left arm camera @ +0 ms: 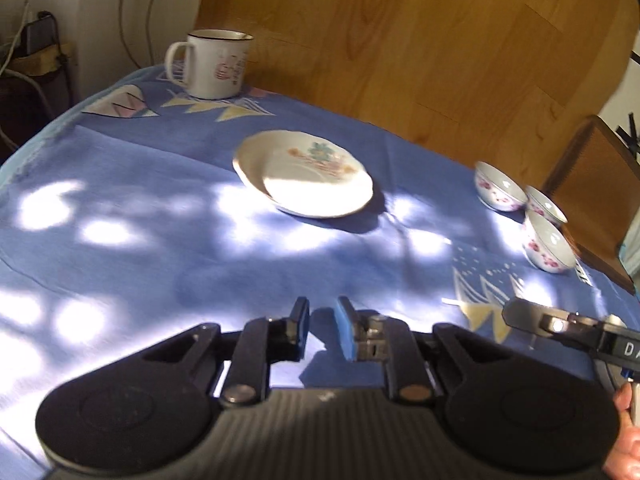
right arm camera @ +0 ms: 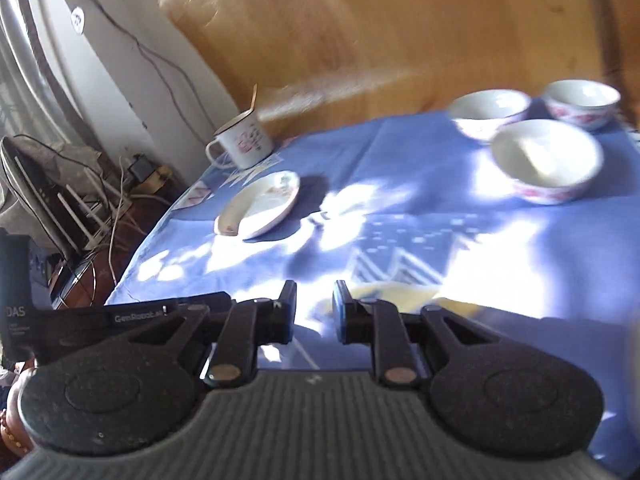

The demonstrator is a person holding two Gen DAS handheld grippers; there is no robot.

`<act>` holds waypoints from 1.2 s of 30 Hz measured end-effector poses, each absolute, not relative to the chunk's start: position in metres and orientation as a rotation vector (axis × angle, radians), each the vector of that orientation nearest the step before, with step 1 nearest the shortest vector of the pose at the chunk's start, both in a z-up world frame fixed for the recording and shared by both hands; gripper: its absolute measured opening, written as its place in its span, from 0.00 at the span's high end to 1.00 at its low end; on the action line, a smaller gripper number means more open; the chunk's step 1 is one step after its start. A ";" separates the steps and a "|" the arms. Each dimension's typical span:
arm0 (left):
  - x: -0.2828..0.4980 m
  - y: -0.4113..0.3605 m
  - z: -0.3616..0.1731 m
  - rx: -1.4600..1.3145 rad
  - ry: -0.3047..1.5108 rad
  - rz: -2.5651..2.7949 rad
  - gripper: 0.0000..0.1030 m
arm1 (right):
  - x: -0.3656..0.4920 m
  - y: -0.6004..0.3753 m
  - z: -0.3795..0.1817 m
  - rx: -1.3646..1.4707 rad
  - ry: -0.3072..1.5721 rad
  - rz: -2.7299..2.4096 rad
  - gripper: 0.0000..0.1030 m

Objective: Organize plates and bowls

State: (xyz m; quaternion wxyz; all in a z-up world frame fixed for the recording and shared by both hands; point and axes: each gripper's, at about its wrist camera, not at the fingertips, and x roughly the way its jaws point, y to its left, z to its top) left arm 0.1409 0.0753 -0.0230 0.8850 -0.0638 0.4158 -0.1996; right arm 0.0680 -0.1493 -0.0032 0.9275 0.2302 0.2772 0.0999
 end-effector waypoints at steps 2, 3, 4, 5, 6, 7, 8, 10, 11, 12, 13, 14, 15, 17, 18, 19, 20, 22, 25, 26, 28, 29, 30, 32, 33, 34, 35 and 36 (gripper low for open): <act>0.156 0.089 -0.021 -0.135 0.853 -0.380 0.78 | 0.088 -0.137 -0.002 0.463 0.573 0.211 0.78; 0.165 0.095 -0.020 -0.140 0.846 -0.366 0.78 | 0.097 -0.133 0.000 0.459 0.571 0.208 0.76; 0.174 0.098 -0.019 -0.147 0.842 -0.361 0.77 | 0.107 -0.129 0.001 0.459 0.570 0.203 0.74; 0.184 0.102 -0.018 -0.155 0.839 -0.353 0.77 | 0.118 -0.126 0.002 0.461 0.571 0.195 0.73; 0.194 0.105 -0.017 -0.160 0.834 -0.341 0.76 | 0.128 -0.124 0.003 0.467 0.570 0.181 0.70; 0.204 0.107 -0.017 -0.165 0.832 -0.330 0.76 | 0.138 -0.123 0.003 0.476 0.568 0.166 0.65; 0.214 0.109 -0.017 -0.176 0.834 -0.324 0.76 | 0.146 -0.122 0.003 0.479 0.565 0.152 0.65; 0.232 0.109 -0.017 -0.209 0.836 -0.346 0.76 | 0.163 -0.122 0.004 0.479 0.561 0.132 0.64; 0.240 0.108 -0.018 -0.221 0.838 -0.353 0.75 | 0.170 -0.121 0.003 0.484 0.565 0.123 0.64; 0.249 0.106 -0.019 -0.223 0.844 -0.349 0.74 | 0.178 -0.122 0.002 0.495 0.574 0.115 0.64; 0.256 0.103 -0.021 -0.218 0.852 -0.341 0.74 | 0.185 -0.123 0.000 0.507 0.585 0.106 0.64; 0.262 0.101 -0.023 -0.211 0.860 -0.332 0.74 | 0.191 -0.124 -0.001 0.518 0.596 0.098 0.64; 0.267 0.099 -0.025 -0.208 0.867 -0.325 0.74 | 0.198 -0.124 -0.004 0.530 0.610 0.092 0.64; 0.276 0.097 -0.030 -0.214 0.883 -0.328 0.75 | 0.206 -0.123 -0.007 0.536 0.625 0.089 0.64; 0.278 0.095 -0.031 -0.216 0.886 -0.329 0.76 | 0.209 -0.122 -0.007 0.530 0.631 0.090 0.64; 0.279 0.095 -0.032 -0.220 0.886 -0.332 0.80 | 0.212 -0.120 -0.009 0.524 0.638 0.092 0.66; 0.280 0.094 -0.032 -0.225 0.886 -0.342 0.84 | 0.213 -0.119 -0.010 0.524 0.642 0.095 0.68; 0.278 0.091 -0.031 -0.224 0.880 -0.344 0.89 | 0.216 -0.116 -0.011 0.522 0.660 0.099 0.87; 0.268 0.089 -0.028 -0.211 0.882 -0.326 0.89 | 0.207 -0.112 -0.009 0.494 0.658 0.096 0.87; 0.262 0.089 -0.026 -0.213 0.884 -0.326 0.89 | 0.201 -0.112 -0.009 0.486 0.657 0.101 0.87; 0.248 0.091 -0.025 -0.225 0.889 -0.334 0.89 | 0.186 -0.113 -0.010 0.488 0.657 0.113 0.88; 0.239 0.091 -0.025 -0.231 0.890 -0.339 0.89 | 0.176 -0.114 -0.012 0.491 0.657 0.120 0.88; 0.229 0.091 -0.025 -0.233 0.889 -0.347 0.89 | 0.166 -0.115 -0.013 0.492 0.655 0.128 0.88; 0.205 0.090 -0.026 -0.241 0.884 -0.368 0.89 | 0.139 -0.120 -0.017 0.504 0.636 0.142 0.88; 0.194 0.090 -0.026 -0.247 0.881 -0.380 0.89 | 0.126 -0.123 -0.019 0.508 0.625 0.146 0.89; 0.179 0.089 -0.027 -0.263 0.877 -0.400 0.89 | 0.110 -0.128 -0.022 0.518 0.613 0.148 0.89; 0.168 0.088 -0.029 -0.275 0.876 -0.413 0.89 | 0.095 -0.132 -0.025 0.531 0.604 0.149 0.89; 0.154 0.085 -0.030 -0.282 0.869 -0.424 0.89 | 0.081 -0.136 -0.028 0.535 0.600 0.151 0.89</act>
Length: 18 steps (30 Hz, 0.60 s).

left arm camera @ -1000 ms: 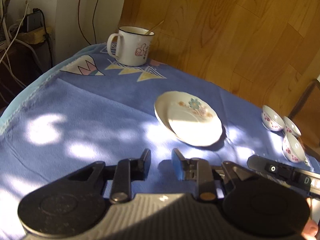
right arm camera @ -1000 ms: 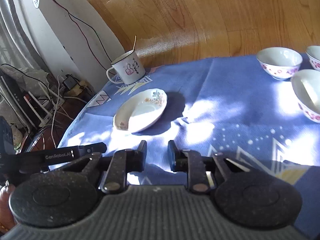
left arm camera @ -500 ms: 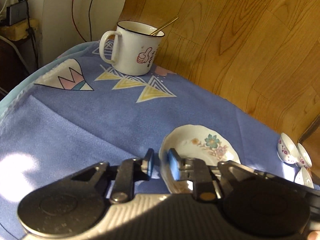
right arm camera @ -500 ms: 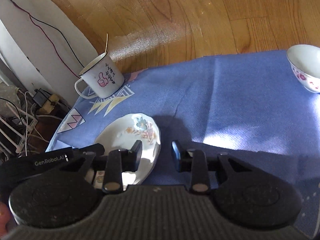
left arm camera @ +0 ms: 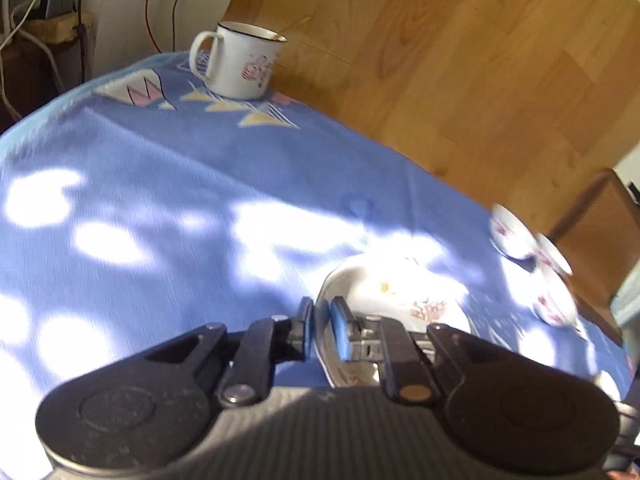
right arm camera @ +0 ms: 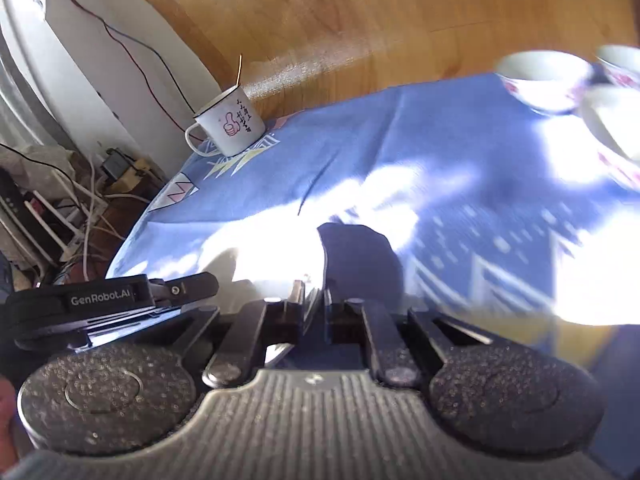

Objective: Organize plates and bowls

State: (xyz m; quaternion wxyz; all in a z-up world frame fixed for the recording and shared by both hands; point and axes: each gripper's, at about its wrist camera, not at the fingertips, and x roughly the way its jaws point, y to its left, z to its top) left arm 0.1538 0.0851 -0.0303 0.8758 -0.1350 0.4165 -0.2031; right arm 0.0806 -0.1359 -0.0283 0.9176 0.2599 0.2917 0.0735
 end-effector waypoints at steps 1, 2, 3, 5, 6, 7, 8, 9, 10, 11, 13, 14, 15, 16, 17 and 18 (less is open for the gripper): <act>0.143 0.082 -0.031 -0.282 0.858 -0.431 0.89 | 0.066 -0.139 -0.031 0.533 0.592 0.156 0.89; 0.129 0.077 -0.032 -0.281 0.847 -0.441 0.89 | 0.053 -0.142 -0.032 0.528 0.585 0.155 0.89; 0.117 0.073 -0.033 -0.283 0.843 -0.447 0.89 | 0.040 -0.144 -0.034 0.516 0.579 0.150 0.88; 0.095 0.062 -0.034 -0.279 0.832 -0.460 0.89 | 0.019 -0.151 -0.036 0.499 0.565 0.145 0.88; 0.086 0.056 -0.035 -0.274 0.828 -0.468 0.89 | 0.009 -0.157 -0.037 0.503 0.562 0.140 0.88; 0.076 0.050 -0.036 -0.270 0.824 -0.474 0.89 | 0.001 -0.162 -0.038 0.509 0.561 0.138 0.88; 0.067 0.044 -0.036 -0.261 0.819 -0.482 0.89 | -0.006 -0.166 -0.040 0.512 0.561 0.135 0.88; 0.060 0.037 -0.036 -0.250 0.817 -0.490 0.89 | -0.014 -0.170 -0.042 0.514 0.557 0.128 0.88; 0.053 0.031 -0.036 -0.244 0.815 -0.497 0.89 | -0.022 -0.174 -0.044 0.513 0.552 0.122 0.88; 0.049 0.025 -0.036 -0.237 0.816 -0.504 0.89 | -0.028 -0.177 -0.045 0.510 0.545 0.115 0.88; 0.041 0.013 -0.037 -0.228 0.822 -0.522 0.89 | -0.039 -0.184 -0.046 0.514 0.531 0.097 0.88; 0.039 0.008 -0.037 -0.225 0.824 -0.528 0.89 | -0.045 -0.189 -0.048 0.526 0.525 0.091 0.88; 0.037 0.004 -0.037 -0.220 0.825 -0.534 0.89 | -0.047 -0.193 -0.049 0.538 0.520 0.085 0.88; 0.034 -0.002 -0.037 -0.214 0.825 -0.540 0.89 | -0.050 -0.196 -0.050 0.546 0.517 0.079 0.88; 0.033 -0.006 -0.036 -0.210 0.827 -0.543 0.89 | -0.053 -0.200 -0.051 0.551 0.512 0.073 0.88; 0.032 -0.009 -0.035 -0.207 0.829 -0.548 0.89 | -0.055 -0.202 -0.051 0.552 0.505 0.068 0.88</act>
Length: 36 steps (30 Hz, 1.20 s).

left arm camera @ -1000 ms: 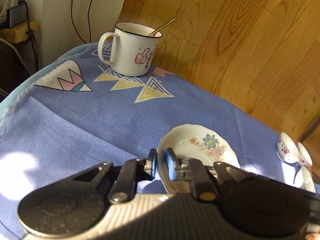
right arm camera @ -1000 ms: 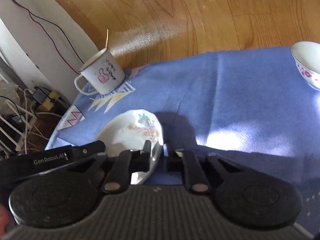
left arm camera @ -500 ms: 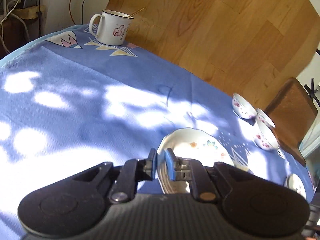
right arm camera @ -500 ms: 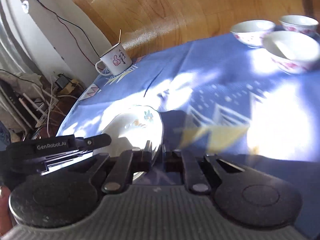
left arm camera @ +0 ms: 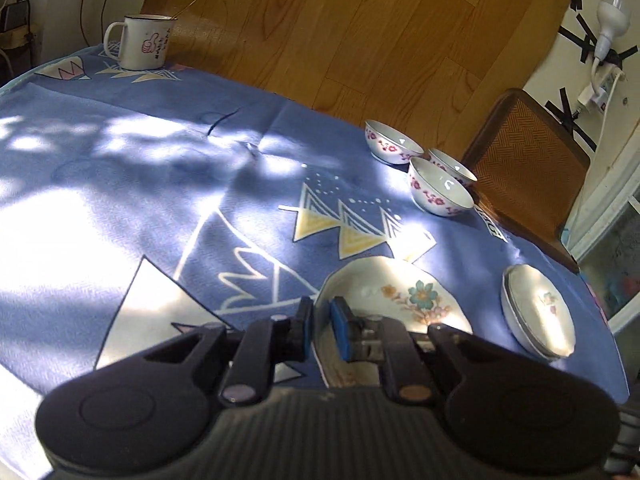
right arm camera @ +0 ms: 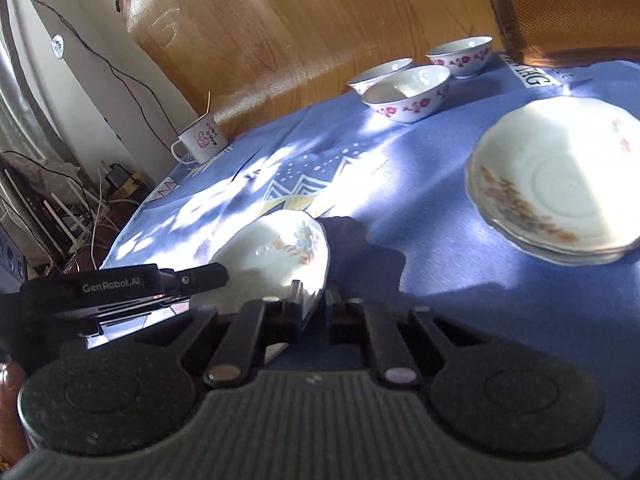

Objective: Organize plates and bowls

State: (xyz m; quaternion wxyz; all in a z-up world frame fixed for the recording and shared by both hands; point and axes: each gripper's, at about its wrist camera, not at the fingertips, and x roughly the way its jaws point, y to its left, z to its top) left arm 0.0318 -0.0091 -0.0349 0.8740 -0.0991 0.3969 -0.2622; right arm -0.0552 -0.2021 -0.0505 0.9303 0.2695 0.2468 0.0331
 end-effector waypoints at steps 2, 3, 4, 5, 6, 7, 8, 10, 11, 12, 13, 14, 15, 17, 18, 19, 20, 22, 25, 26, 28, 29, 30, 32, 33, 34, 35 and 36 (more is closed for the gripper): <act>0.033 -0.017 -0.030 -0.208 0.835 -0.568 0.89 | -0.061 -0.208 -0.048 0.554 0.482 0.052 0.88; 0.034 -0.022 -0.027 -0.205 0.833 -0.581 0.89 | -0.063 -0.212 -0.046 0.560 0.467 0.045 0.88; 0.035 -0.026 -0.024 -0.200 0.830 -0.592 0.89 | -0.065 -0.218 -0.044 0.566 0.454 0.038 0.88; 0.037 -0.034 -0.019 -0.191 0.823 -0.605 0.89 | -0.068 -0.224 -0.042 0.570 0.439 0.027 0.88; 0.037 -0.042 -0.016 -0.183 0.816 -0.618 0.89 | -0.072 -0.230 -0.040 0.569 0.424 0.013 0.88; 0.038 -0.053 -0.011 -0.171 0.805 -0.637 0.89 | -0.074 -0.235 -0.038 0.567 0.409 -0.004 0.88; 0.038 -0.063 -0.007 -0.162 0.796 -0.651 0.89 | -0.077 -0.240 -0.036 0.568 0.398 -0.019 0.88; 0.038 -0.085 0.000 -0.141 0.781 -0.692 0.89 | -0.086 -0.257 -0.033 0.576 0.371 -0.057 0.88; 0.038 -0.095 0.002 -0.135 0.779 -0.713 0.89 | -0.090 -0.264 -0.031 0.579 0.359 -0.076 0.88; 0.038 -0.107 0.005 -0.128 0.780 -0.738 0.89 | -0.096 -0.272 -0.030 0.581 0.347 -0.096 0.88; 0.038 -0.116 0.006 -0.122 0.781 -0.755 0.89 | -0.100 -0.280 -0.028 0.582 0.338 -0.116 0.88; 0.038 -0.127 0.006 -0.115 0.784 -0.775 0.89 | -0.104 -0.287 -0.028 0.585 0.331 -0.134 0.88; 0.038 -0.139 0.006 -0.106 0.788 -0.792 0.88 | -0.107 -0.294 -0.029 0.587 0.328 -0.153 0.88; 0.037 -0.159 0.002 -0.093 0.800 -0.816 0.88 | -0.112 -0.307 -0.031 0.589 0.327 -0.189 0.88; 0.036 -0.170 0.000 -0.087 0.809 -0.825 0.88 | -0.113 -0.313 -0.034 0.595 0.329 -0.203 0.88; 0.036 -0.178 -0.002 -0.084 0.819 -0.831 0.88 | -0.114 -0.318 -0.036 0.604 0.332 -0.215 0.88; 0.037 -0.183 -0.005 -0.084 0.830 -0.836 0.88 | -0.116 -0.322 -0.039 0.610 0.334 -0.224 0.88; 0.038 -0.192 -0.012 -0.091 0.860 -0.841 0.88 | -0.119 -0.329 -0.042 0.616 0.336 -0.238 0.88; 0.037 -0.197 -0.017 -0.084 0.859 -0.833 0.87 | -0.122 -0.333 -0.044 0.625 0.327 -0.230 0.88; 0.037 -0.198 -0.016 -0.079 0.858 -0.829 0.87 | -0.123 -0.333 -0.044 0.623 0.326 -0.228 0.87; 0.037 -0.198 -0.015 -0.074 0.862 -0.825 0.87 | -0.123 -0.333 -0.044 0.633 0.320 -0.223 0.85; 0.037 -0.197 -0.015 -0.071 0.863 -0.817 0.87 | -0.124 -0.333 -0.044 0.636 0.313 -0.228 0.85; 0.038 -0.197 -0.015 -0.068 0.864 -0.808 0.88 | -0.124 -0.333 -0.044 0.634 0.307 -0.233 0.84; 0.039 -0.195 -0.015 -0.078 0.873 -0.812 0.88 | -0.126 -0.333 -0.043 0.630 0.295 -0.238 0.84; 0.039 -0.194 -0.015 -0.080 0.874 -0.813 0.88 | -0.126 -0.333 -0.043 0.626 0.291 -0.242 0.84; 0.039 -0.193 -0.014 -0.077 0.869 -0.814 0.88 | -0.127 -0.333 -0.042 0.623 0.289 -0.246 0.84; 0.038 -0.193 -0.013 -0.075 0.865 -0.814 0.88 | -0.127 -0.333 -0.042 0.620 0.287 -0.249 0.84; 0.037 -0.192 -0.012 -0.074 0.861 -0.816 0.88 | -0.128 -0.333 -0.041 0.615 0.282 -0.258 0.84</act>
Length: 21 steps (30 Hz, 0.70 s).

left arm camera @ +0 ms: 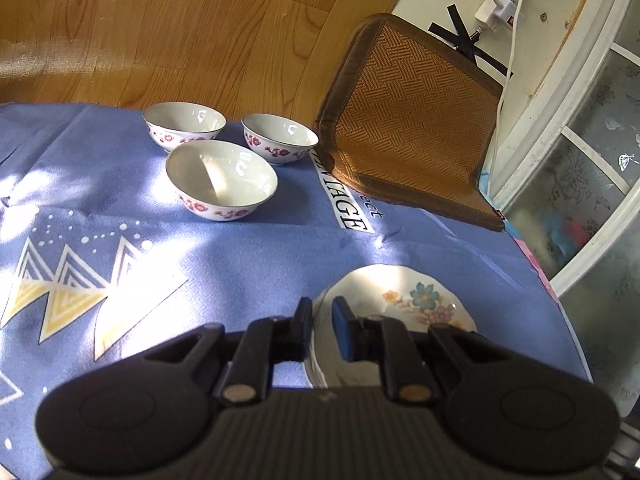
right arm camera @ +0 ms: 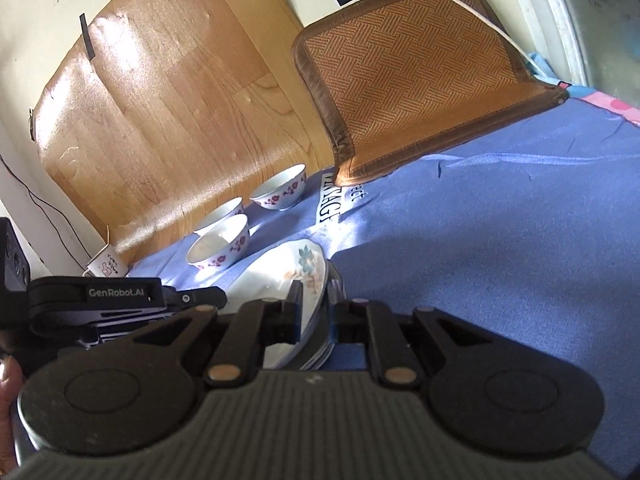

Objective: Organize plates and bowls

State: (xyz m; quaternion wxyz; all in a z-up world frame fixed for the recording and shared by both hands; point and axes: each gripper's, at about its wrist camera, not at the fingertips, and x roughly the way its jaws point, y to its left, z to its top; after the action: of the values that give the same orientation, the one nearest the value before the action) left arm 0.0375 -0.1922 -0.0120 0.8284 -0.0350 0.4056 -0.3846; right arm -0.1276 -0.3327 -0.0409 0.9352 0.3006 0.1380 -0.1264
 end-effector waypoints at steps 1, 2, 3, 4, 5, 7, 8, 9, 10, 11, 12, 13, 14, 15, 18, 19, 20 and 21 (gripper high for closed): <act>0.037 -0.191 -0.011 -0.075 0.859 -0.819 0.88 | -0.129 -0.332 -0.040 0.604 0.275 -0.272 0.84; 0.036 -0.190 -0.010 -0.074 0.857 -0.821 0.88 | -0.131 -0.331 -0.038 0.589 0.265 -0.289 0.84; 0.035 -0.188 -0.009 -0.070 0.853 -0.823 0.88 | -0.132 -0.331 -0.037 0.578 0.254 -0.299 0.84; 0.034 -0.187 -0.008 -0.065 0.848 -0.822 0.88 | -0.134 -0.330 -0.035 0.571 0.247 -0.308 0.84; 0.033 -0.185 -0.007 -0.060 0.842 -0.821 0.88 | -0.135 -0.330 -0.034 0.568 0.241 -0.310 0.84; 0.030 -0.182 -0.005 -0.048 0.829 -0.818 0.88 | -0.137 -0.329 -0.031 0.563 0.240 -0.305 0.84; 0.029 -0.180 -0.004 -0.043 0.822 -0.817 0.88 | -0.137 -0.327 -0.029 0.559 0.241 -0.301 0.84; 0.027 -0.178 -0.003 -0.036 0.814 -0.816 0.88 | -0.137 -0.324 -0.028 0.551 0.244 -0.295 0.84; 0.025 -0.176 -0.002 -0.025 0.803 -0.813 0.88 | -0.137 -0.322 -0.027 0.545 0.245 -0.290 0.84; 0.024 -0.174 -0.001 -0.015 0.793 -0.809 0.88 | -0.137 -0.318 -0.026 0.538 0.248 -0.285 0.84; 0.022 -0.172 0.000 -0.004 0.782 -0.803 0.88 | -0.137 -0.314 -0.026 0.531 0.250 -0.279 0.84; 0.020 -0.170 0.001 0.006 0.772 -0.798 0.88 | -0.136 -0.311 -0.025 0.527 0.253 -0.276 0.84; 0.019 -0.168 0.002 0.014 0.764 -0.794 0.88 | -0.136 -0.308 -0.025 0.524 0.257 -0.273 0.84; 0.017 -0.167 0.002 0.021 0.757 -0.790 0.88 | -0.136 -0.304 -0.025 0.523 0.259 -0.272 0.84; 0.011 -0.160 0.003 0.053 0.723 -0.769 0.88 | -0.136 -0.295 -0.025 0.520 0.267 -0.274 0.84; 0.008 -0.158 0.003 0.067 0.704 -0.759 0.88 | -0.136 -0.292 -0.026 0.518 0.270 -0.275 0.84; 0.006 -0.156 0.003 0.076 0.693 -0.752 0.87 | -0.137 -0.290 -0.026 0.517 0.273 -0.274 0.84; 0.003 -0.154 0.003 0.084 0.682 -0.748 0.87 | -0.138 -0.287 -0.026 0.514 0.276 -0.276 0.83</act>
State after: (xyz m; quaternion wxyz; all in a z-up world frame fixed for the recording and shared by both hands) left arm 0.0034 -0.1538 0.0034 0.8738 0.0403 0.3264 -0.3583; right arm -0.1377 -0.2866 -0.0264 0.9484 0.2526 0.1355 -0.1355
